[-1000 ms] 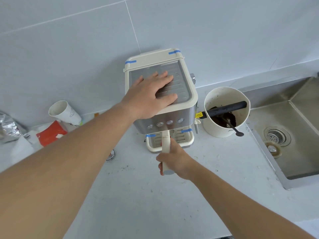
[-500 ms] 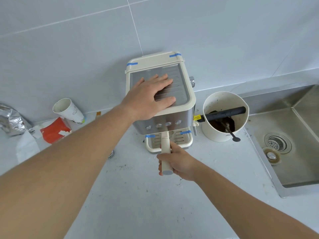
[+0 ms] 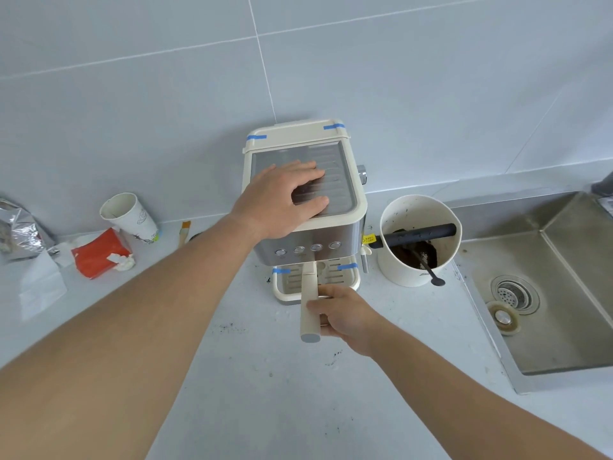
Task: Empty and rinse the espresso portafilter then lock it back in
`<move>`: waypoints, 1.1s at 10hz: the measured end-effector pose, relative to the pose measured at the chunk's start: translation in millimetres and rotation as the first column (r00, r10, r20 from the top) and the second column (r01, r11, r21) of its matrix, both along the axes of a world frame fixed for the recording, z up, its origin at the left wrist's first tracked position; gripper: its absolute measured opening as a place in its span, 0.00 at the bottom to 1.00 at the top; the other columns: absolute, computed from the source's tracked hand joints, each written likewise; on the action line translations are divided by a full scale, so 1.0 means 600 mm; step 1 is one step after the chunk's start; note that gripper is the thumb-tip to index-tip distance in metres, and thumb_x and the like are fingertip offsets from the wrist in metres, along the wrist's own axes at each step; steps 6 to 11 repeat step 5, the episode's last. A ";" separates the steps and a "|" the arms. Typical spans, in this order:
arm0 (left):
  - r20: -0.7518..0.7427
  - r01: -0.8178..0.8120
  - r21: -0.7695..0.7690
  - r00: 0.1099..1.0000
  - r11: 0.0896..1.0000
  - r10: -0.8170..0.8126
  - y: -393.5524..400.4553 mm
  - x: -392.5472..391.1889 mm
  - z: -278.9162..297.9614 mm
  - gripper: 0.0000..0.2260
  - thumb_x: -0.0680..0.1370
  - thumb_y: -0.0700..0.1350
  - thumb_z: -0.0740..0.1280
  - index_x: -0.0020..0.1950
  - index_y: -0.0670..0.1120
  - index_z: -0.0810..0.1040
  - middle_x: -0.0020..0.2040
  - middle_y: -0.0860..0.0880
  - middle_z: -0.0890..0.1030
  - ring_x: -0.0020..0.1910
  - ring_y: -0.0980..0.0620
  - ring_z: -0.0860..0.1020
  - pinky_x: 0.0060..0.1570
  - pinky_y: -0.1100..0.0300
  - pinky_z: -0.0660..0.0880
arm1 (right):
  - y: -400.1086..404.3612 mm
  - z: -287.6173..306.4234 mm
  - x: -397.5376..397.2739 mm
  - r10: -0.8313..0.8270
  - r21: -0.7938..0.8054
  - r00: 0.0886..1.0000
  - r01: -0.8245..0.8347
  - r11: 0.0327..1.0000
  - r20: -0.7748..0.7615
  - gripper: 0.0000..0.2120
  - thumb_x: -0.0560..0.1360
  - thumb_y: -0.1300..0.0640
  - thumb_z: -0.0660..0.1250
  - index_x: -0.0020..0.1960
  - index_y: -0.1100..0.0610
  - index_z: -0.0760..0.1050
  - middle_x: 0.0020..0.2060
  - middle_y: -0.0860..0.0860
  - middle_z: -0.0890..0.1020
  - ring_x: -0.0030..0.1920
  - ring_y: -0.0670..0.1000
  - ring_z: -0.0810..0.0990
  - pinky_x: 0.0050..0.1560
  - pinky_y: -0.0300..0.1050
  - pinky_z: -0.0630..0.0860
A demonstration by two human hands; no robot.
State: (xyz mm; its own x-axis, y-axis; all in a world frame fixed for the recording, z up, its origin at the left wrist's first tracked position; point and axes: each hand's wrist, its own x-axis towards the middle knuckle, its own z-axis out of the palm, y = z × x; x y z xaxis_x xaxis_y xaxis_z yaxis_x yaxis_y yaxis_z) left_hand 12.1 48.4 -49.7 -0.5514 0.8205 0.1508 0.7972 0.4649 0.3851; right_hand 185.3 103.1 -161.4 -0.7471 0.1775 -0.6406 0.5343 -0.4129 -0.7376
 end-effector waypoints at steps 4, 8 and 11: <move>-0.179 -0.021 0.042 0.983 0.999 0.028 -0.006 0.031 0.023 0.16 0.78 0.54 0.61 0.61 0.47 0.79 0.61 0.50 0.80 0.60 0.45 0.76 0.64 0.51 0.69 | 0.106 0.218 0.090 -0.146 -0.018 0.943 0.147 0.989 -0.298 0.12 0.80 0.59 0.63 0.59 0.61 0.80 0.50 0.57 0.87 0.52 0.55 0.86 0.57 0.51 0.79; -0.280 -0.130 0.034 0.950 0.991 0.134 -0.010 0.029 0.041 0.21 0.80 0.56 0.60 0.71 0.51 0.71 0.75 0.50 0.69 0.75 0.48 0.62 0.74 0.48 0.52 | 0.133 0.333 0.130 -0.165 0.039 0.822 0.222 0.974 -0.545 0.17 0.70 0.54 0.67 0.54 0.60 0.84 0.51 0.60 0.86 0.53 0.60 0.86 0.52 0.51 0.83; -0.280 -0.130 0.034 0.950 0.991 0.134 -0.010 0.029 0.041 0.21 0.80 0.56 0.60 0.71 0.51 0.71 0.75 0.50 0.69 0.75 0.48 0.62 0.74 0.48 0.52 | 0.133 0.333 0.130 -0.165 0.039 0.822 0.222 0.974 -0.545 0.17 0.70 0.54 0.67 0.54 0.60 0.84 0.51 0.60 0.86 0.53 0.60 0.86 0.52 0.51 0.83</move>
